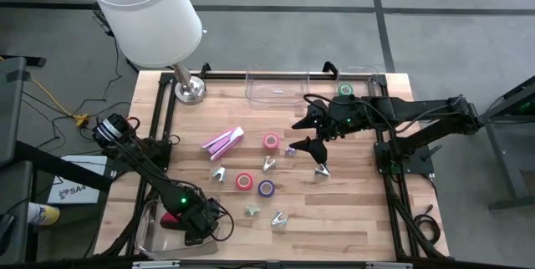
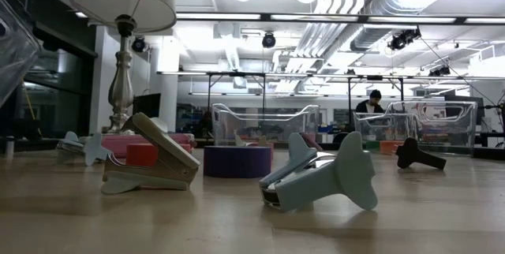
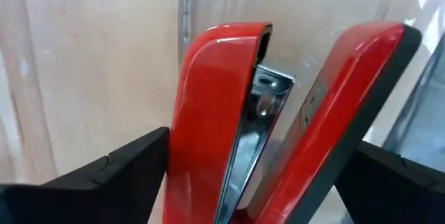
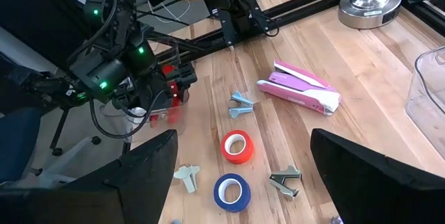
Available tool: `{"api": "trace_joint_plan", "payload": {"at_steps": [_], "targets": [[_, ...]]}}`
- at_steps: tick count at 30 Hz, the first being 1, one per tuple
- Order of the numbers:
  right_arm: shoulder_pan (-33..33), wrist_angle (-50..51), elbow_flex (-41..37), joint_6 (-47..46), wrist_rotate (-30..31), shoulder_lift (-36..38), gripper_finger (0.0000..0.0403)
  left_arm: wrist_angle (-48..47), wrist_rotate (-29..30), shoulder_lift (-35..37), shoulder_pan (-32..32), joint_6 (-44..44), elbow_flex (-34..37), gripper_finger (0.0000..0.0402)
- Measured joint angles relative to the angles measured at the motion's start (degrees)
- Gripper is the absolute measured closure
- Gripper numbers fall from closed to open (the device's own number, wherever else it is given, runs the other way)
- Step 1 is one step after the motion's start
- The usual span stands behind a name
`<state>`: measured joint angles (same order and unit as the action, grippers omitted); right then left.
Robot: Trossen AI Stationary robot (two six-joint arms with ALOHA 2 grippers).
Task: Pick and place Stapler, Stapler remover, tape
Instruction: Put the red stapler into the bottom transparent bin
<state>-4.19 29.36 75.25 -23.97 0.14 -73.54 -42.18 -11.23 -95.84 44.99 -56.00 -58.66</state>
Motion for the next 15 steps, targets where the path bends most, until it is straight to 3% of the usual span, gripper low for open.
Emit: {"api": "trace_joint_plan", "payload": {"at_steps": [7,15], "targets": [[0.0,0.0,0.0,-0.1,-0.2,0.0,0.0082,-4.1,-1.6,-0.2,0.1,-0.5,-5.0,0.0064],[-0.2,0.0,0.0,-0.2,-0.7,0.0,0.0082,-5.3,-2.8,-0.1,0.0,-4.3,-5.8,0.0067]]}}
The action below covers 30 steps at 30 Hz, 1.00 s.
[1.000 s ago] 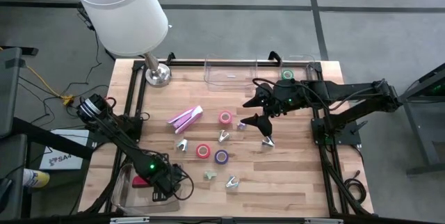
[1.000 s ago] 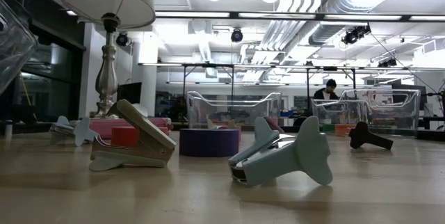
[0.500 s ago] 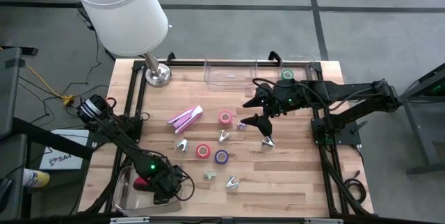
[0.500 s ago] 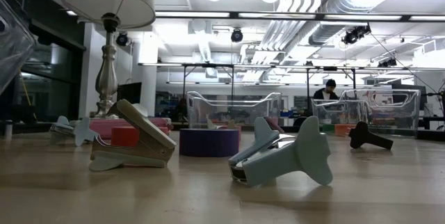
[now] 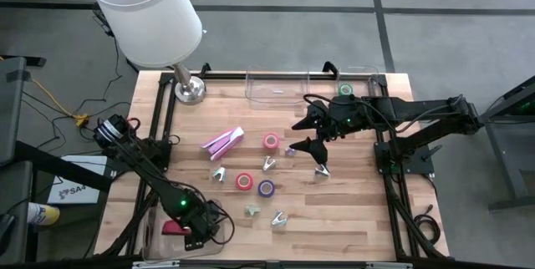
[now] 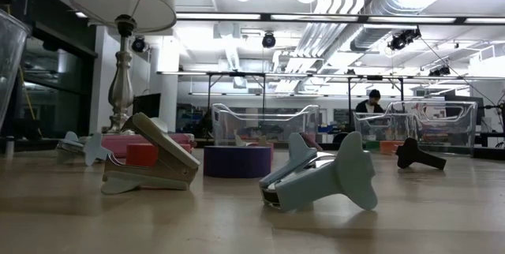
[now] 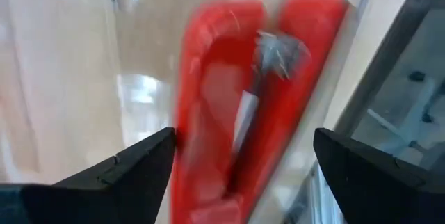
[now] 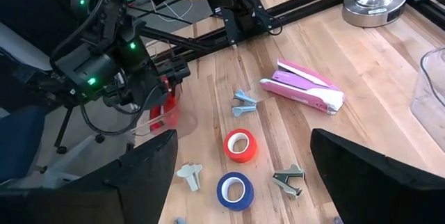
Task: Pick and place Stapler, Stapler remover, tape
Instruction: Put the red stapler into the bottom transparent bin, then put the pink stapler into the bottom transparent bin
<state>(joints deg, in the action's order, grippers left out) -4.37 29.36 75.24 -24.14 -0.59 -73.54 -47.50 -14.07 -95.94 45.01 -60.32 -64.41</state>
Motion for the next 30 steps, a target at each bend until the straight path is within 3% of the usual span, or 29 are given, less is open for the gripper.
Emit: {"api": "trace_joint_plan", "payload": {"at_steps": [5,11,15,22,26,30], "targets": [[-0.8,0.0,0.0,0.1,0.1,0.0,0.0082,-0.2,-2.8,0.8,0.0,-3.9,-0.2,0.0067],[-1.9,0.0,0.0,0.2,0.3,0.0,0.0082,-6.8,-1.2,1.2,0.0,-4.9,-5.0,0.0067],[-2.1,0.3,0.0,0.5,0.4,0.0,0.0082,-14.1,3.6,1.2,0.0,-4.9,-11.3,0.0067],[-2.0,0.6,0.0,1.7,0.5,0.0,0.0082,-30.4,18.4,1.3,-0.9,-10.6,-22.9,0.0067],[-2.0,0.9,0.0,2.1,0.4,0.0,0.0082,-34.6,24.8,1.3,-3.7,-14.7,-27.1,0.0067],[-2.0,1.6,0.0,2.1,0.4,0.0,0.0082,-34.9,26.9,1.3,-7.9,-15.8,-28.7,0.0067]]}}
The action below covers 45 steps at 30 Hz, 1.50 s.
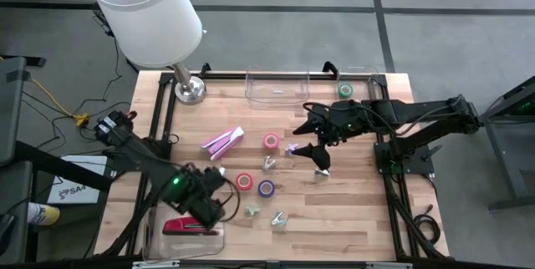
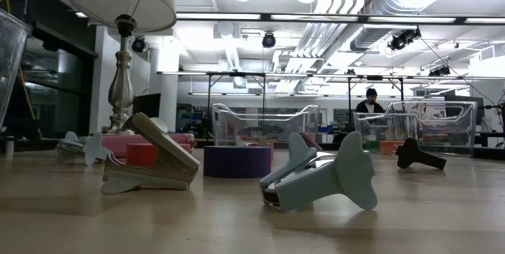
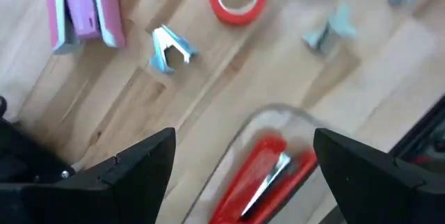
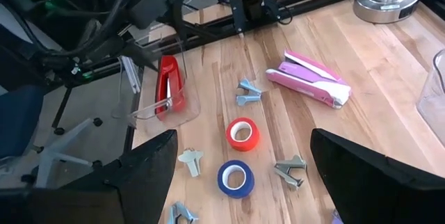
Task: Pick and place Stapler, Stapler remover, tape
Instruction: Put the pink stapler into the bottom transparent bin
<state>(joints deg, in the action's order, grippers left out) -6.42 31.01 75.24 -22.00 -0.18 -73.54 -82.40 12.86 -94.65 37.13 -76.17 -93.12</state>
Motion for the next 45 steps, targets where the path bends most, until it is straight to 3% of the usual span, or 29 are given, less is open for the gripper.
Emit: {"api": "trace_joint_plan", "payload": {"at_steps": [4,10,18,25,32,45], "targets": [[0.0,0.2,0.0,0.2,-0.2,0.0,0.0082,-0.1,-0.2,0.0,-5.6,-0.4,0.0,0.0067],[0.0,0.2,0.0,1.0,-1.1,0.0,0.0082,-0.1,-0.5,0.0,-16.6,6.2,0.0,0.0067],[0.1,1.1,0.0,1.7,-1.4,0.0,0.0082,0.1,-0.6,-2.5,-31.5,24.4,0.4,0.0059],[0.1,3.5,0.0,1.0,1.1,0.0,0.0082,1.5,-3.6,-7.9,-42.0,36.2,4.3,0.0017],[0.1,4.9,0.0,-1.3,1.4,0.0,0.0082,7.4,-6.2,-12.5,-47.7,46.2,7.1,0.0003],[0.1,7.6,0.0,-2.6,3.3,0.0,0.0082,15.6,-11.0,-13.0,-53.0,51.5,14.2,0.0004]]}}
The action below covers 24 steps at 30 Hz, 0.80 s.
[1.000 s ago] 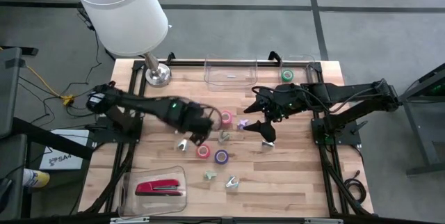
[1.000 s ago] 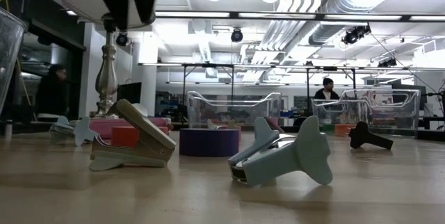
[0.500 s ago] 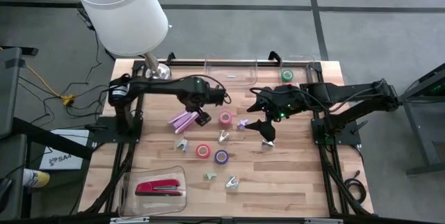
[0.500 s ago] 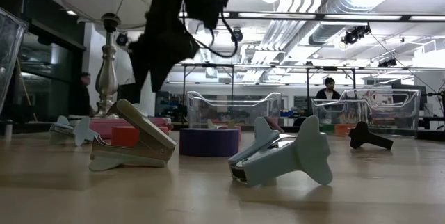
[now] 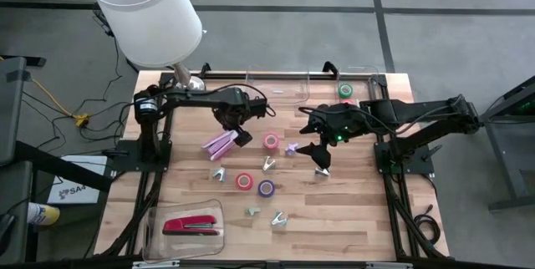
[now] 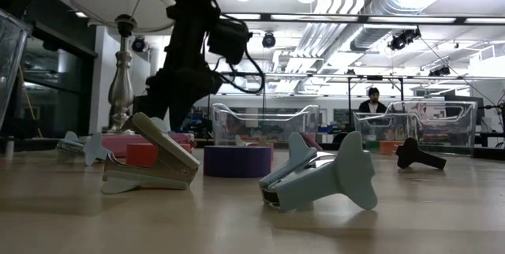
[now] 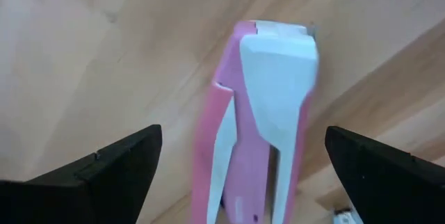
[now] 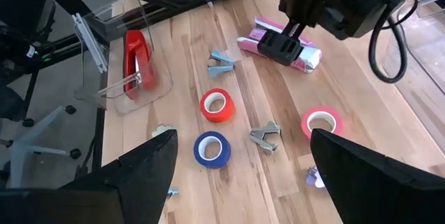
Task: Pick and place Stapler, Stapler remover, tape
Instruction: Put the pink stapler into the bottom transparent bin
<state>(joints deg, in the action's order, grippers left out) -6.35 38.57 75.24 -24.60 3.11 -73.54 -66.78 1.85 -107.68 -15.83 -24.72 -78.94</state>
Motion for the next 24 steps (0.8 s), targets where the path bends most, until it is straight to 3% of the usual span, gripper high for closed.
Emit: {"api": "trace_joint_plan", "payload": {"at_steps": [15,24], "targets": [[0.0,1.7,0.0,-0.8,0.0,0.0,0.0082,2.9,-6.1,0.0,-0.2,2.1,10.5,0.0004],[0.0,2.4,0.0,-0.9,0.8,0.0,0.0082,5.2,-9.0,0.3,3.0,2.0,14.8,0.0005]]}}
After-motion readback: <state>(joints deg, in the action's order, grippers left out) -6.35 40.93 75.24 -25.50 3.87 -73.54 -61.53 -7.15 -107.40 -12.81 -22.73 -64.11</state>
